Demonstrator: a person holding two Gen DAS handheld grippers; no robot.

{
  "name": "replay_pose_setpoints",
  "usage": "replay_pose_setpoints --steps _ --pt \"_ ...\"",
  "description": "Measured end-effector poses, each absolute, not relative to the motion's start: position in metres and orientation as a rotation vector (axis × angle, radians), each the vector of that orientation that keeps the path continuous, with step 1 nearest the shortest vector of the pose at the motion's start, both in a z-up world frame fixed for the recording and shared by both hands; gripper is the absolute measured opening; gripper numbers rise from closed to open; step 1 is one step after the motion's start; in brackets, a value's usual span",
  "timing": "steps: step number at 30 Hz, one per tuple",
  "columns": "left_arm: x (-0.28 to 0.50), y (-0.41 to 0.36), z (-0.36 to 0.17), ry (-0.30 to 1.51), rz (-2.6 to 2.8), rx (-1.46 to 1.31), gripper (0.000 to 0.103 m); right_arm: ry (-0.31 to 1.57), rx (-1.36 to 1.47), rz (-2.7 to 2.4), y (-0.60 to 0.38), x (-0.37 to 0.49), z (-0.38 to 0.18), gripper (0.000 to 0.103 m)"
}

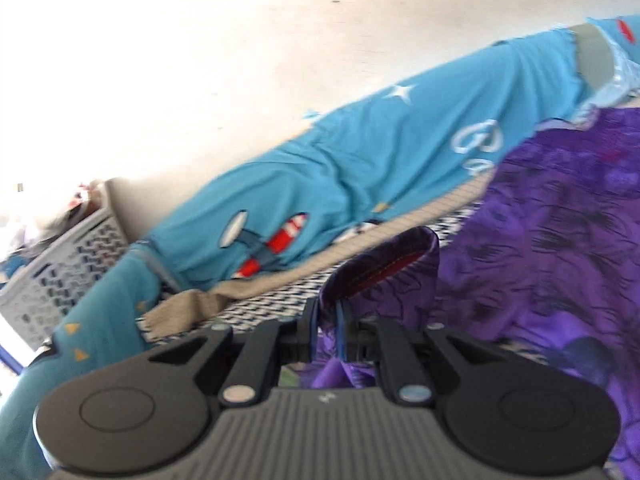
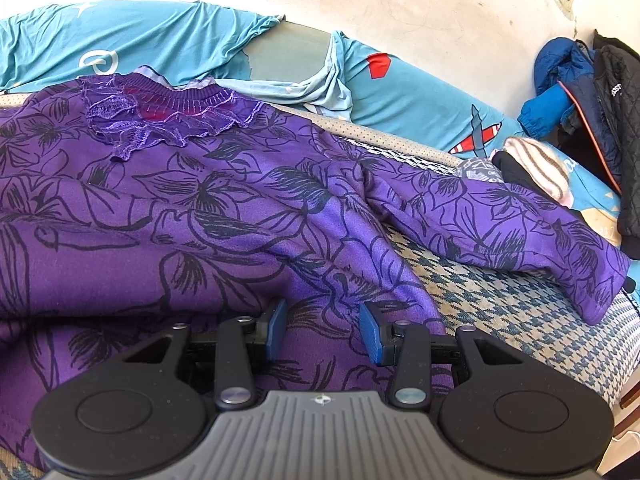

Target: Fold clothes

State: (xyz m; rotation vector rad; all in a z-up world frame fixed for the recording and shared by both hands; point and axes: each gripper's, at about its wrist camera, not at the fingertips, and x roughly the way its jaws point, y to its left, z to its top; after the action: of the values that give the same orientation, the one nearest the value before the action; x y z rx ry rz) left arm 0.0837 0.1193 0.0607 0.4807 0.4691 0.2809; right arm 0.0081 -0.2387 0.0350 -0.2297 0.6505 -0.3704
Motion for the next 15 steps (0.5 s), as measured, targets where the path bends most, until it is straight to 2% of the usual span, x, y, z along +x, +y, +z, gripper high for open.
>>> replay_pose_setpoints --steps 7,8,11,15 --pt "0.094 0.216 0.068 0.447 0.782 0.392 0.011 0.642 -0.242 -0.38 -0.236 0.009 0.033 0.039" --pt "0.096 0.23 0.066 0.462 0.867 0.378 0.015 0.641 -0.246 -0.382 -0.236 0.01 0.033 0.039" --pt "0.096 0.264 0.06 0.526 1.096 0.342 0.049 0.64 -0.254 -0.388 -0.234 0.011 0.032 0.039" --pt "0.084 0.281 0.064 0.562 1.106 0.222 0.053 0.639 -0.261 -0.394 -0.233 0.012 0.032 0.039"
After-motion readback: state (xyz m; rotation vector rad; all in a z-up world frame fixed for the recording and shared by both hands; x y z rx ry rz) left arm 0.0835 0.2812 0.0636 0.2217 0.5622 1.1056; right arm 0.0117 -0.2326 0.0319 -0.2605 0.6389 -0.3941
